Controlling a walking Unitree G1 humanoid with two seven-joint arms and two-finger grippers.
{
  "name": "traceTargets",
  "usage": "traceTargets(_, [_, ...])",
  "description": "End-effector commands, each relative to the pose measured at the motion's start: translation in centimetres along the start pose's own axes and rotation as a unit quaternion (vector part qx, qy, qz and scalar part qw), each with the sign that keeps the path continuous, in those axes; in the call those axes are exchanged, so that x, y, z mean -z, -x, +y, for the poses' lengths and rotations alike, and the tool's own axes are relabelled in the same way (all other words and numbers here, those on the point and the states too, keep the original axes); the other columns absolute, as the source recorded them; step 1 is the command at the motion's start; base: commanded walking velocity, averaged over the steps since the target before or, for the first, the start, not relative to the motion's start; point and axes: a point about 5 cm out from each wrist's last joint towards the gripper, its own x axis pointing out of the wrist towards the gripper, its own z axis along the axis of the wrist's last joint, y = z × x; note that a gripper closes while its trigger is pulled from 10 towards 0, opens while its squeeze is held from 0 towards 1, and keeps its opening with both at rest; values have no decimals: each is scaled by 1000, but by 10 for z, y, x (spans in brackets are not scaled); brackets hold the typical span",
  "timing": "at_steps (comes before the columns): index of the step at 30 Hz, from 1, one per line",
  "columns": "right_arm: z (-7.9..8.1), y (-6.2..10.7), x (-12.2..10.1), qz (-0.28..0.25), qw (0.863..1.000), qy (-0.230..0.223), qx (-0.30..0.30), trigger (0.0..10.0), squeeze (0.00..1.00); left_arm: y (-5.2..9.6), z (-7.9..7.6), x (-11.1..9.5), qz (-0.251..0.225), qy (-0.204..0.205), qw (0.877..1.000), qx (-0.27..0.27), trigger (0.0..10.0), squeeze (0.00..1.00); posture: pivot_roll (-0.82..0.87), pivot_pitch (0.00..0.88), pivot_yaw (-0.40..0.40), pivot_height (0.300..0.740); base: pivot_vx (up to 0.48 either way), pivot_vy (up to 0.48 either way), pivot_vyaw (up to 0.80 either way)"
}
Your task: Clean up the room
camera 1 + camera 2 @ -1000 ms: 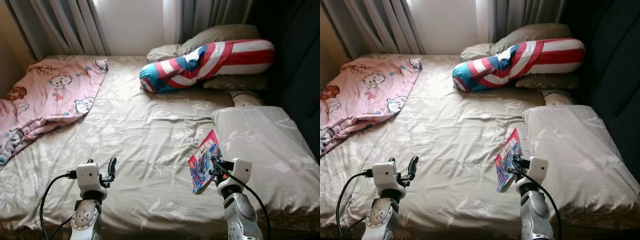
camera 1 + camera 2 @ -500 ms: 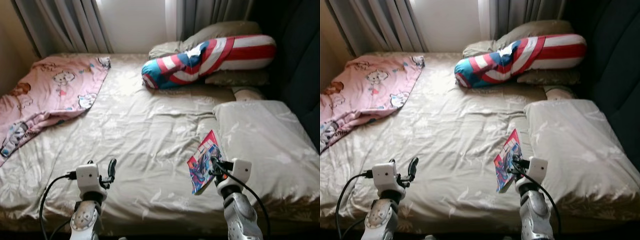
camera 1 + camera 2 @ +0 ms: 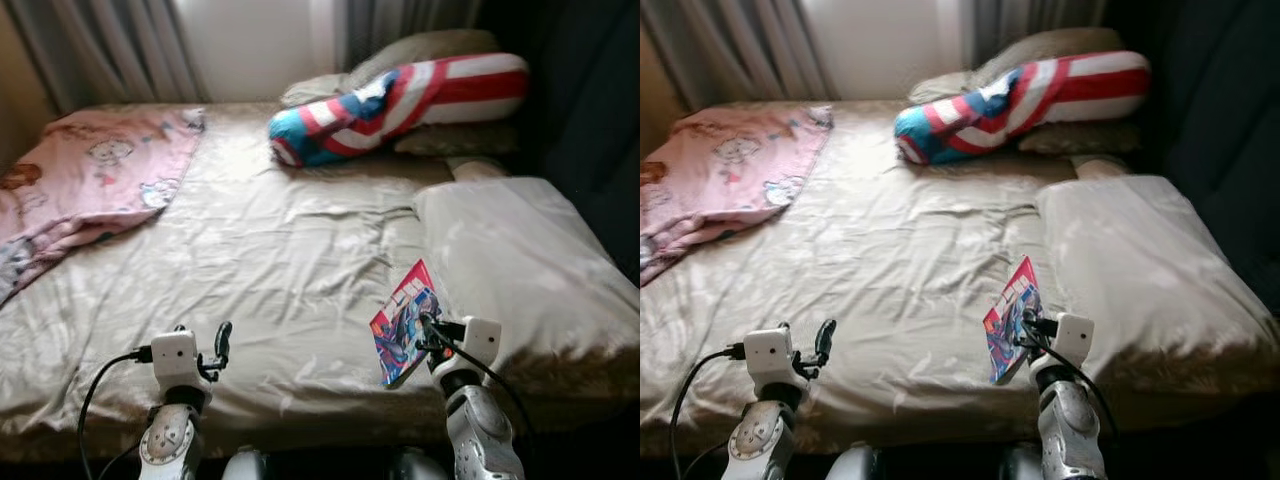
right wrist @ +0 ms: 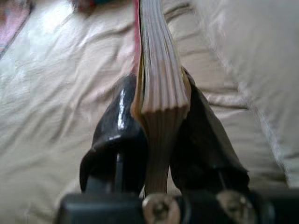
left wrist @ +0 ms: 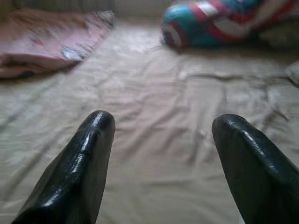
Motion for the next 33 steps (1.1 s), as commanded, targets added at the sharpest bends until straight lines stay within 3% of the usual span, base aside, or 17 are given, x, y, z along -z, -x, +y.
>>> traceTargets(1, [7,-4,-5,-15,1000,-6,-17,10000,0,8,4,12,31,-4,1000,-4,10000,0,-66,78,25,651,0,0,0])
traceTargets(13, [10,-4,-6,-16,999,-9,-32,10000,0,8,1,11,29,-4,1000,4,10000,0,-66,76,24,651,0,0,0])
traceTargets(33, [17,-3,-3,-9,998,-7,-58,10000,0,8,2,10,28,-6,1000,3,10000,0,-62,79,24,651,317,0,0])
